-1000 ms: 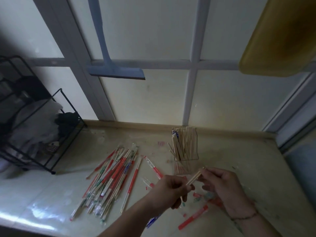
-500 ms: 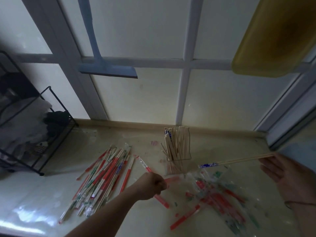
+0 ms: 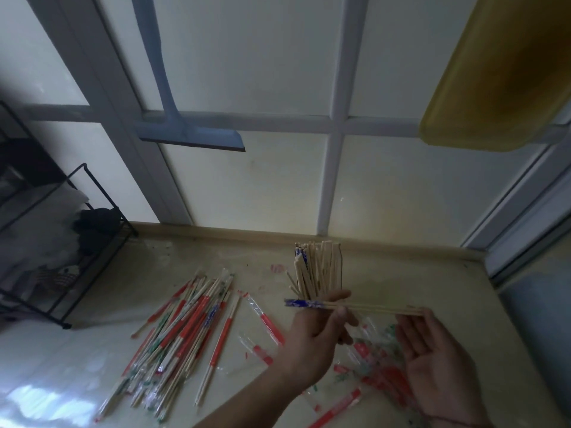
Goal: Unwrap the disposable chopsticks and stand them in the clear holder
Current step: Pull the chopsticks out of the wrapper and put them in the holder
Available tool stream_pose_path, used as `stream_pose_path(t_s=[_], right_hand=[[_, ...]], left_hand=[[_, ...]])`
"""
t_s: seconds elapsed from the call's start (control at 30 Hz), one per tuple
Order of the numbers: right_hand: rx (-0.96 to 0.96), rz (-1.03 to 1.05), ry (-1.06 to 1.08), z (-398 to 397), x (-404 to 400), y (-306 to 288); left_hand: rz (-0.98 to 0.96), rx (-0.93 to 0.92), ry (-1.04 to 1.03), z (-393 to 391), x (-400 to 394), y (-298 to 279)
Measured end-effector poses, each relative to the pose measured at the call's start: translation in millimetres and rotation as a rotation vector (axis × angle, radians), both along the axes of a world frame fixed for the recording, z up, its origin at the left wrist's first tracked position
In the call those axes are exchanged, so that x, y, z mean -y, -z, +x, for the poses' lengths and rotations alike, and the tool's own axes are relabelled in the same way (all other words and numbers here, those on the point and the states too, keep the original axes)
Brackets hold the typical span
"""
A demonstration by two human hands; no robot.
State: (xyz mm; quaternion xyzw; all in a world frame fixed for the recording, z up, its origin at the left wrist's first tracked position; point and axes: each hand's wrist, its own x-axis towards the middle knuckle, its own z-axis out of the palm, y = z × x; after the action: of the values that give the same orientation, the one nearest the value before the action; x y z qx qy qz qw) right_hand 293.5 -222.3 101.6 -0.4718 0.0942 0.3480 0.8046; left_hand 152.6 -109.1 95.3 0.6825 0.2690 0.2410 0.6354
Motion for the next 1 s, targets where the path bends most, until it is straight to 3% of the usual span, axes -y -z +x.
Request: stream_pose_path(t_s=[0.1,0.17,0.27,0.37,0.43,0.47,0.57,0.67,0.8,1.0], right_hand=[[-0.052,-0.006,-0.037,-14,-7,11],[0.059,-0.088,-0.076,-17,-6,18],[0.742,-0.44,-0.064,-7,-6,6],[1.337,-0.409,-0.251,-5,-23,-41],[1.629,-0.517,-0.335,-7,-46,-67],[1.686,-0.564,-0.368,-8,-59,-77],[1.717,-0.622,-0.418,-5,-89,-89],[1.658,-0.569,-0.403,4,-104,-97],[1.692,-0.599,-0.291,14,-121,-96],[1.545,-0.832,-0.609,3,-143,-30]], left_hand=[[-0.083,0.124,-0.082,7,1,-11],[-0.029,0.075,-0.065,5,-10,-18],[0.337,-0.182,0.067,7,-31,-36],[0.754,-0.475,0.195,21,-43,-56],[0.884,-0.557,0.227,33,-47,-65],[0.957,-0.588,0.246,38,-48,-68],[1.042,-0.632,0.263,49,-59,-72],[0.754,-0.554,0.158,41,-73,-69],[0.553,-0.454,-0.006,13,-91,-59],[0.294,-0.359,-0.292,-32,-106,-11]])
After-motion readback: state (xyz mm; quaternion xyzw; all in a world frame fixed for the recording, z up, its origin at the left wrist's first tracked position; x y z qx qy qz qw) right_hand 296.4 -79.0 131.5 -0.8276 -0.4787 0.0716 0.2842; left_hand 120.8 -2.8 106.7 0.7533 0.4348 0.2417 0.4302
